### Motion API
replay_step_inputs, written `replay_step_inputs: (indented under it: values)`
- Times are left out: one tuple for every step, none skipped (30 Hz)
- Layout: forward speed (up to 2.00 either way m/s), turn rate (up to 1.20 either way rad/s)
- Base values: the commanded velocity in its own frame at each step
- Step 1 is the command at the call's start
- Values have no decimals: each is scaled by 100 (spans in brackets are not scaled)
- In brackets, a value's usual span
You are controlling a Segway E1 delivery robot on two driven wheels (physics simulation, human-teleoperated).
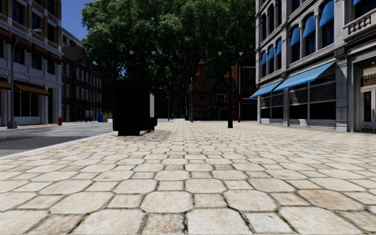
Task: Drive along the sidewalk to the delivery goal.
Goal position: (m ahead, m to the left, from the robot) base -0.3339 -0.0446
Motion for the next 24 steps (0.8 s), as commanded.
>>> replay_step_inputs:
  values:
    - [0, 0]
    - [0, 0]
    - [0, 0]
    - [0, 0]
    - [0, 0]
    - [0, 0]
    - [0, 0]
    - [0, 0]
    - [0, 0]
    - [0, 0]
    - [0, 0]
    - [0, 0]
    - [0, 0]
    - [0, 0]
    - [0, 0]
    - [0, 0]
    - [0, 0]
    - [0, 0]
    - [0, 0]
    - [0, 0]
    - [0, 0]
    - [0, 0]
    - [0, 0]
    - [0, 0]
